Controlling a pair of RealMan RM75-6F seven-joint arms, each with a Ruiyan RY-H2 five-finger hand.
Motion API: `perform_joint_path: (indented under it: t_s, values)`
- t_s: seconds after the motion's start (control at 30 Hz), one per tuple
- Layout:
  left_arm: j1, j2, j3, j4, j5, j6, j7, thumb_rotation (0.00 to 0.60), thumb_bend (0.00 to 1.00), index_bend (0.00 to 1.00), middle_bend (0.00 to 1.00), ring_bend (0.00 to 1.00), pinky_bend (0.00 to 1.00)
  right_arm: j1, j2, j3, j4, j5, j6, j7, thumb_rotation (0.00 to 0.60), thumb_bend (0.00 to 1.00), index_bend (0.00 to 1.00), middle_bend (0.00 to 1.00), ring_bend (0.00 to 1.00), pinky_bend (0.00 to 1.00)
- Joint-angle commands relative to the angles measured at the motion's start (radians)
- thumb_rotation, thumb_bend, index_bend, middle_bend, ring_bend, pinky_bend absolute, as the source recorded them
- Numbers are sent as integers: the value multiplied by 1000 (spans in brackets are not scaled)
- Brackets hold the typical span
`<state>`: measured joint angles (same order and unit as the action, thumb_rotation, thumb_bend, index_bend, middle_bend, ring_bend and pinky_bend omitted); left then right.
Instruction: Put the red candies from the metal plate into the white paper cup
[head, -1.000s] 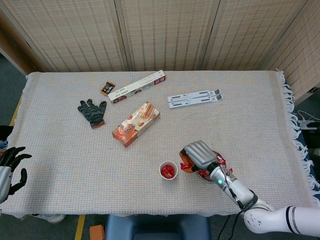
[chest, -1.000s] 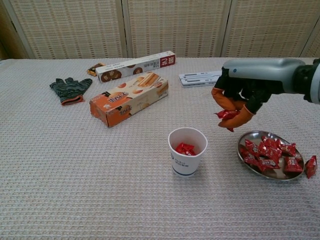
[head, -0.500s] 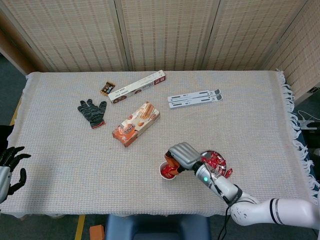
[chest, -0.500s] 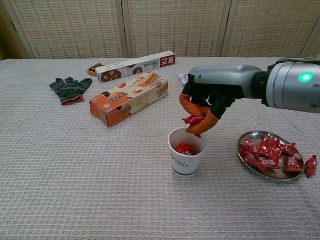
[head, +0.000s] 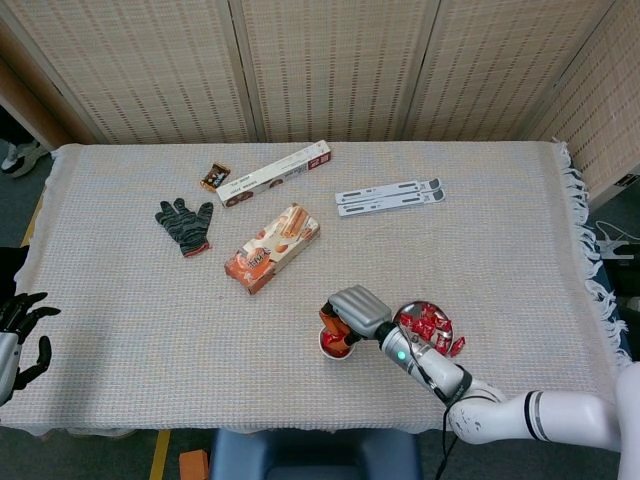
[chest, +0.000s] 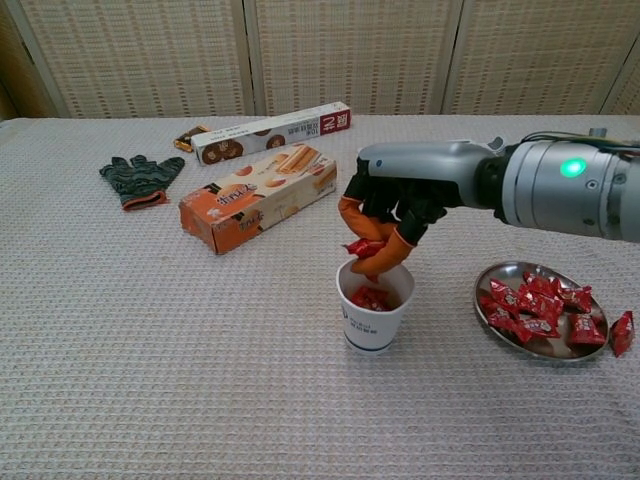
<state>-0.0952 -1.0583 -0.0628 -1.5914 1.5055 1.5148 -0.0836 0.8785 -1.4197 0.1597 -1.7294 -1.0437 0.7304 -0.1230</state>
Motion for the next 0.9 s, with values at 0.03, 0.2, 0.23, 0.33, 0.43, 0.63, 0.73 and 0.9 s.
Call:
perform_joint_path:
  t_s: [0.03, 0.2, 0.23, 0.33, 0.43, 0.63, 0.73, 0.9]
  values:
    - [1, 0, -1, 1, -1, 1, 0, 600, 619, 293, 133, 88, 302, 1, -5, -2, 10, -8, -1, 8, 600, 236, 740, 875, 770, 968]
    - [1, 0, -1, 0, -1, 2, 0, 600, 620, 293, 132, 87, 302, -1, -25, 3, 31, -27, 5, 35, 600, 235, 731, 875, 769, 968]
    - [1, 0, -1, 0, 0, 3, 0, 600, 620, 293, 133, 88, 302, -2, -30, 4, 35, -33, 7, 43, 600, 235, 731, 875, 770, 968]
    - [2, 1, -1, 0, 1, 4, -2, 600, 621, 293, 133, 88, 302, -6, -48, 8, 54, -56, 9, 75, 600, 235, 730, 875, 769, 968]
    - [2, 2, -2, -1, -1, 4, -6, 600, 620, 293, 133, 88, 302, -6, -55, 8, 67, -71, 2, 95, 600, 235, 730, 875, 769, 968]
    - [2, 4, -2, -1, -2, 3, -12, 600, 620, 294, 132, 87, 301, -3, -58, 5, 82, -80, -9, 109, 600, 236, 703, 875, 770, 968]
    - [2, 4, -1, -2, -1, 3, -11, 600, 621, 294, 132, 87, 302, -3, -60, 6, 86, -82, -11, 116, 600, 236, 668, 874, 770, 968]
    - [3, 4, -1, -2, 0, 3, -11, 600, 620, 294, 132, 87, 302, -3, -67, 8, 96, -97, -23, 150, 600, 201, 609, 875, 769, 968]
